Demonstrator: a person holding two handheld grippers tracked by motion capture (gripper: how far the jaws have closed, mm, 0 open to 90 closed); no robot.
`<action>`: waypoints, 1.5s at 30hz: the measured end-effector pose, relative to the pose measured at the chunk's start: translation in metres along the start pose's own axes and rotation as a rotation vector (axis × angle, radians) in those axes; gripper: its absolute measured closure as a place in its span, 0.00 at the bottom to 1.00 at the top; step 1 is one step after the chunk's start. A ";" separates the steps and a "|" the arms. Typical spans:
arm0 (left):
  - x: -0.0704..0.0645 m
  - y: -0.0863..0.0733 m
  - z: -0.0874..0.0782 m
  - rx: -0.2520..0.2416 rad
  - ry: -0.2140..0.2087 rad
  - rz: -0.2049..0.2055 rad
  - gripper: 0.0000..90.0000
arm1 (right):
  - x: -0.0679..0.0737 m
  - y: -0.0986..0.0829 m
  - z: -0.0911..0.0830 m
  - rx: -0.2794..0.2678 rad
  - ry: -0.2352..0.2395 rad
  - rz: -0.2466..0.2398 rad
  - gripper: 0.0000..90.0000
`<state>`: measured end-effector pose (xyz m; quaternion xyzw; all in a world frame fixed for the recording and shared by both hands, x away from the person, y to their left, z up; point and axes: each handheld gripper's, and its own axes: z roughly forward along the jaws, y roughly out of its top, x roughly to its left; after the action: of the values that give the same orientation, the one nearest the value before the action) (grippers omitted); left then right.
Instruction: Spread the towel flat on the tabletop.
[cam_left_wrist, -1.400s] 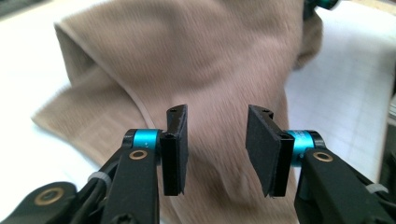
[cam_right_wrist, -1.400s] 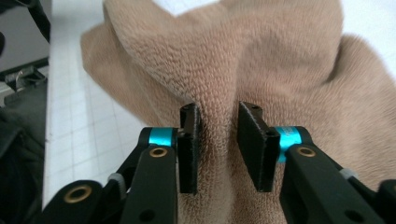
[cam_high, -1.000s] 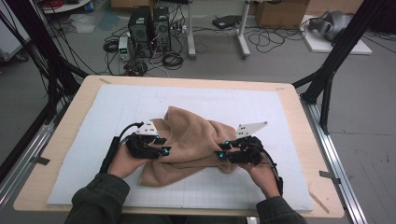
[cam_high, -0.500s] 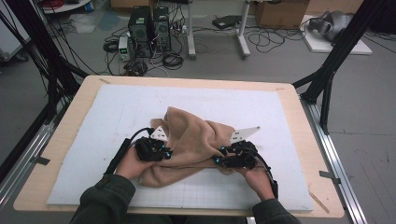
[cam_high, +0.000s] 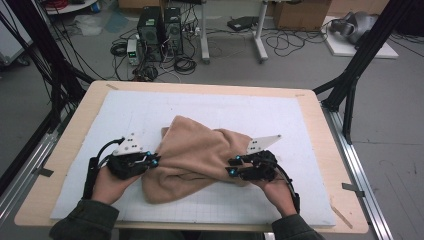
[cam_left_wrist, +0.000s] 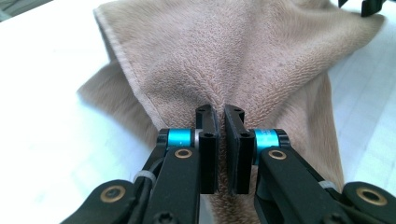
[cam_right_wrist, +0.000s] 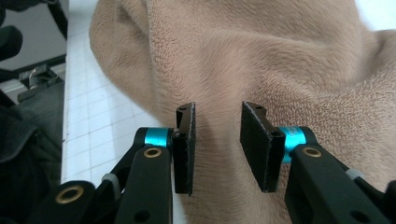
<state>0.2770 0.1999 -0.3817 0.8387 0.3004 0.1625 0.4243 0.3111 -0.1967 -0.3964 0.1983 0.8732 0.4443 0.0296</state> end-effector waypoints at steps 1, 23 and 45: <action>-0.002 -0.005 -0.003 0.008 0.005 -0.003 0.94 | 0.002 0.000 0.003 0.009 0.003 -0.008 0.76; -0.011 -0.018 -0.027 -0.067 -0.073 -0.036 0.75 | 0.011 0.005 -0.014 0.010 -0.053 -0.054 0.70; 0.015 0.000 0.090 0.156 -0.165 -0.052 0.88 | -0.026 -0.019 0.017 0.057 -0.070 0.049 0.81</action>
<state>0.3359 0.1538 -0.4343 0.8716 0.2978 0.0581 0.3850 0.3325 -0.2035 -0.4252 0.2356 0.8787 0.4128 0.0437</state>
